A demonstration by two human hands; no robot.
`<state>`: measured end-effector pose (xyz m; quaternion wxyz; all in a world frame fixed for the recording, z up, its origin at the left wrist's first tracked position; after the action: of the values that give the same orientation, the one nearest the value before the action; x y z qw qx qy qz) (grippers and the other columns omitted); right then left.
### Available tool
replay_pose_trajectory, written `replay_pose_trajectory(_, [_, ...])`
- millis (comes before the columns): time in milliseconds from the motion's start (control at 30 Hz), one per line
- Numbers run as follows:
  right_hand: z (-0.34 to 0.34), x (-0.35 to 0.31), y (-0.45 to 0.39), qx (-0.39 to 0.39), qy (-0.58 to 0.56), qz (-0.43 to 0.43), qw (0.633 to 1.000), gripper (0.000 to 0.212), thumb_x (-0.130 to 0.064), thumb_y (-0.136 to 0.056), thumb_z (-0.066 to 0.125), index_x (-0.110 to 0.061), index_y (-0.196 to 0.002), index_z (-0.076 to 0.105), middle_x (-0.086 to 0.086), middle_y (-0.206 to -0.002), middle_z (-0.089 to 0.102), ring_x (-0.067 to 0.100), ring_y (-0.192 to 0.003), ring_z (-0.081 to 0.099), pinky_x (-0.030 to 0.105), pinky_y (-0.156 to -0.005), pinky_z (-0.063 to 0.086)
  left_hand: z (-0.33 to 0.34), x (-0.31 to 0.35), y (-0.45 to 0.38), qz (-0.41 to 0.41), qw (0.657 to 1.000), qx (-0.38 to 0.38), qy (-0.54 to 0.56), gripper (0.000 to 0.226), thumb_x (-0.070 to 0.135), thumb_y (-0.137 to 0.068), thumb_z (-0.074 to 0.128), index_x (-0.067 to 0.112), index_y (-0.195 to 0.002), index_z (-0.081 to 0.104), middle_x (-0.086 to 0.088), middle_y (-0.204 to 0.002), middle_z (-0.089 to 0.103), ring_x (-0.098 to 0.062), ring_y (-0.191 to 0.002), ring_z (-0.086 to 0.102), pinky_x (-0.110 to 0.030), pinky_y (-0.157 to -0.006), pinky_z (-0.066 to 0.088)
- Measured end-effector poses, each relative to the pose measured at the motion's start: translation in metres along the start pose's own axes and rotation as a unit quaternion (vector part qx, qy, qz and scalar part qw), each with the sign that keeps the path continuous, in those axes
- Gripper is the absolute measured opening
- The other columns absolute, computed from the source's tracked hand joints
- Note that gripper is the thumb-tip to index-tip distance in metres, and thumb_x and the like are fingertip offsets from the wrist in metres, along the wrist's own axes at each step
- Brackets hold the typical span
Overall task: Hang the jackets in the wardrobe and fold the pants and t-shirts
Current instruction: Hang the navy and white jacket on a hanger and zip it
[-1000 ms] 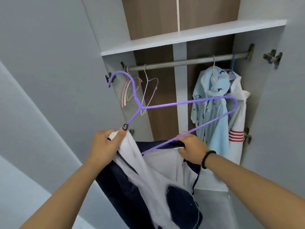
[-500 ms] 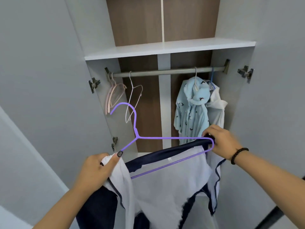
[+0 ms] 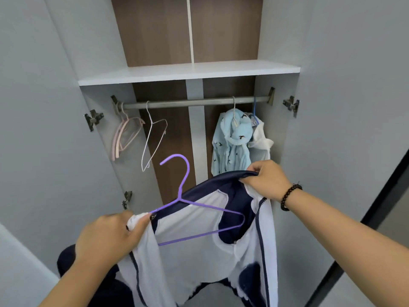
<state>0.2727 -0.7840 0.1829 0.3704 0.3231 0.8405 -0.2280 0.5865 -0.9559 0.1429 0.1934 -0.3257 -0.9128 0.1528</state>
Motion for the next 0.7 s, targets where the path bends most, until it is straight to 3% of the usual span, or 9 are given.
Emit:
replay_pose_trajectory(67, [0.001, -0.01, 0.013, -0.044, -0.086, 0.041, 0.994, 0.019, -0.014, -0.083, 0.069, 0.004, -0.079, 0.065, 0.009, -0.067, 0.056, 0.012, -0.056, 0.048, 0.015, -0.051, 0.039, 0.004, 0.02, 0.003, -0.015, 1.0, -0.004, -0.005, 0.051, 0.066, -0.081, 0.047, 0.023, -0.054, 0.046, 0.004, -0.048, 0.051, -0.027, -0.053, 0.054, -0.028, -0.049, 0.042])
replay_pose_trajectory(133, [0.005, -0.02, 0.029, -0.13, -0.229, 0.095, 0.96, 0.008, -0.007, -0.086, 0.064, 0.0, -0.087, 0.067, 0.014, -0.077, 0.062, 0.019, -0.067, 0.057, 0.026, -0.065, 0.049, 0.01, 0.037, 0.004, -0.045, 0.998, -0.007, 0.041, 0.051, 0.064, -0.083, 0.052, 0.021, -0.055, 0.046, 0.003, -0.05, 0.052, -0.025, -0.056, 0.054, -0.028, -0.051, 0.042])
replay_pose_trajectory(233, [0.004, -0.023, 0.041, -0.184, -0.334, 0.122, 0.916, 0.017, 0.001, -0.083, 0.062, 0.001, -0.1, 0.067, 0.02, -0.092, 0.069, 0.029, -0.084, 0.066, 0.044, -0.085, 0.052, 0.019, 0.055, 0.006, -0.093, 0.981, -0.009, 0.172, 0.058, 0.06, -0.08, 0.062, 0.017, -0.049, 0.039, 0.005, -0.043, 0.045, -0.019, -0.048, 0.048, -0.028, -0.049, 0.038])
replay_pose_trajectory(367, [-0.014, -0.001, 0.034, -0.102, -0.302, 0.137, 0.938, 0.019, -0.005, -0.079, 0.07, -0.012, -0.095, 0.063, 0.009, -0.091, 0.07, 0.023, -0.079, 0.067, 0.034, -0.07, 0.053, 0.019, 0.07, 0.008, -0.125, 0.957, 0.022, 0.261, 0.064, 0.055, -0.078, 0.07, 0.017, -0.051, 0.027, 0.007, -0.04, 0.028, -0.019, -0.046, 0.03, -0.028, -0.05, 0.028])
replay_pose_trajectory(433, [-0.021, 0.016, 0.031, -0.055, -0.279, 0.141, 0.948, 0.022, -0.011, -0.078, 0.073, -0.016, -0.096, 0.061, 0.007, -0.095, 0.068, 0.021, -0.083, 0.066, 0.034, -0.074, 0.053, 0.018, 0.078, 0.01, -0.127, 0.954, 0.03, 0.269, 0.062, 0.049, -0.079, 0.071, 0.017, -0.05, 0.028, 0.008, -0.041, 0.027, -0.019, -0.047, 0.029, -0.028, -0.051, 0.027])
replay_pose_trajectory(600, [-0.038, 0.045, 0.03, 0.025, -0.268, 0.112, 0.957, 0.046, -0.024, -0.074, 0.08, -0.024, -0.108, 0.049, 0.001, -0.107, 0.062, 0.018, -0.095, 0.064, 0.038, -0.085, 0.053, 0.01, 0.109, 0.011, -0.114, 0.959, 0.041, 0.256, 0.053, 0.06, -0.076, 0.069, 0.026, -0.047, 0.04, 0.007, -0.04, 0.031, -0.018, -0.046, 0.03, -0.027, -0.049, 0.027])
replay_pose_trajectory(700, [-0.049, 0.05, 0.029, 0.036, -0.263, 0.09, 0.96, 0.035, -0.02, -0.079, 0.075, -0.021, -0.105, 0.052, 0.001, -0.104, 0.062, 0.015, -0.091, 0.062, 0.032, -0.078, 0.052, 0.006, 0.128, 0.01, -0.096, 0.964, 0.059, 0.239, 0.056, 0.072, -0.068, 0.06, 0.023, -0.051, 0.039, 0.006, -0.04, 0.03, -0.017, -0.045, 0.031, -0.026, -0.047, 0.027])
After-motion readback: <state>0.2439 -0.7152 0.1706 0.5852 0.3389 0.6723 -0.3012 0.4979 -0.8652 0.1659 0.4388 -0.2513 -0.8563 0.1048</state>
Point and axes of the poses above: each hand's wrist, its own y-axis away from the middle knuckle, its own z-axis out of the palm, x = y × z, the point moved 3 cm from there along -y, towards the middle knuckle
